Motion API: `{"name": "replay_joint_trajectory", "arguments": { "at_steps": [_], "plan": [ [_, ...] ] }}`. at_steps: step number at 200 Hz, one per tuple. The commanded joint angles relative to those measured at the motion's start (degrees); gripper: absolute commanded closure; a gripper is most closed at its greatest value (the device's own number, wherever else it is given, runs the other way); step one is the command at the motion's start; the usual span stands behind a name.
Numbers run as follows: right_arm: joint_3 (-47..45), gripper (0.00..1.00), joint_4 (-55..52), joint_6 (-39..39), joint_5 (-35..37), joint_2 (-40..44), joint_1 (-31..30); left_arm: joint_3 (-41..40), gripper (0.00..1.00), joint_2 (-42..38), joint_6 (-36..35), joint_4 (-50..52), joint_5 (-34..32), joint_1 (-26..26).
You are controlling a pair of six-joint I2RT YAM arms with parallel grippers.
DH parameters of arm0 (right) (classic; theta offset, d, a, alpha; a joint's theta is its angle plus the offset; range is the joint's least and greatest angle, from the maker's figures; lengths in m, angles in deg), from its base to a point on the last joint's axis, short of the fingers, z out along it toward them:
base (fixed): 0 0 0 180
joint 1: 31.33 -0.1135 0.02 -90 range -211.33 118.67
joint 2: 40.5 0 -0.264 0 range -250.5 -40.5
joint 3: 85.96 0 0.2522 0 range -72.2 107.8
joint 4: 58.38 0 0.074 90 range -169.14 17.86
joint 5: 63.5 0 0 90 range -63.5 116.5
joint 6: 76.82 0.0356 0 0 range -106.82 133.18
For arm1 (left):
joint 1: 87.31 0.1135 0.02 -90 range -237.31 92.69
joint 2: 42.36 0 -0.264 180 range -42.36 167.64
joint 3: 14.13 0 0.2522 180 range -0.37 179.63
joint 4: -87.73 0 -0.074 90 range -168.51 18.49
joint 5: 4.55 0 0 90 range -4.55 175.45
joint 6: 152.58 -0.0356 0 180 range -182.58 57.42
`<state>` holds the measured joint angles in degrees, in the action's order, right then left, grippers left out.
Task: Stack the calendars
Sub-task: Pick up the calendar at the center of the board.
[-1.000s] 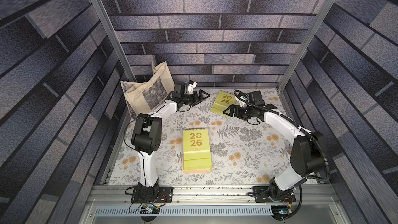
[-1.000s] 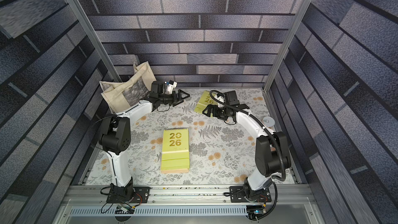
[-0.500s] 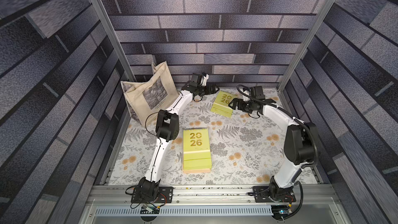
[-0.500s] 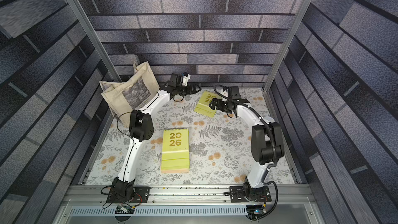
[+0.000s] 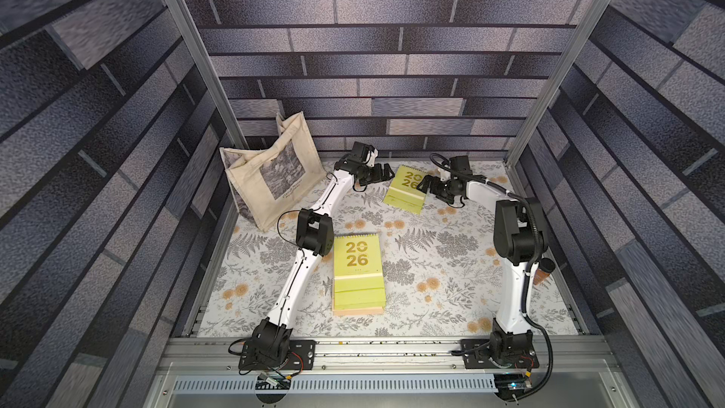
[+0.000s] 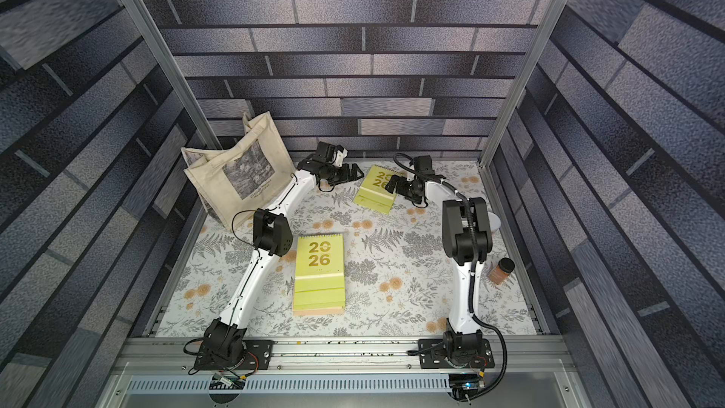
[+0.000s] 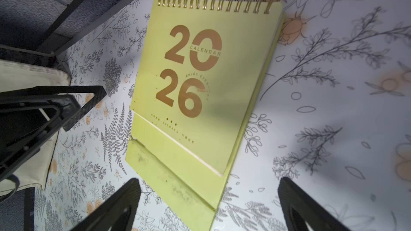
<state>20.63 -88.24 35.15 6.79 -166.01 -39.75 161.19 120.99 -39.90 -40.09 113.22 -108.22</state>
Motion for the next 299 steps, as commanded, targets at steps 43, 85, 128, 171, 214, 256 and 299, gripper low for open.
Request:
{"name": "replay_joint_trajectory", "arguments": {
  "at_steps": [43,85,128,171,214,256,299],
  "plan": [
    [4.5,0.02,1.8,3.2,-1.3,-4.8,0.3,-0.3,0.00,1.6,1.1,-1.1,1.9,-0.2],
    [7.0,0.03,1.3,4.2,-2.9,-7.7,0.3,-0.3,0.00,2.3,3.4,-2.9,4.7,-0.7],
    [7.8,0.04,2.5,6.5,-5.7,-10.2,0.3,-0.4,0.00,3.3,5.0,-4.4,6.6,-1.4],
    [6.8,0.05,4.3,8.2,-7.7,-11.1,0.3,-0.4,0.00,4.6,7.6,-6.5,10.0,-1.7],
    [7.2,0.05,5.5,9.9,-9.7,-12.4,0.3,-0.4,0.00,4.8,8.9,-8.2,13.5,-2.3],
    [7.1,0.05,6.2,10.6,-10.7,-13.2,0.3,-0.4,0.00,4.5,9.2,-8.4,16.3,-2.7],
    [6.6,0.05,6.7,11.1,-11.4,-13.6,0.3,-0.3,0.00,3.2,11.2,-10.6,20.6,-3.0]
  ]
}}
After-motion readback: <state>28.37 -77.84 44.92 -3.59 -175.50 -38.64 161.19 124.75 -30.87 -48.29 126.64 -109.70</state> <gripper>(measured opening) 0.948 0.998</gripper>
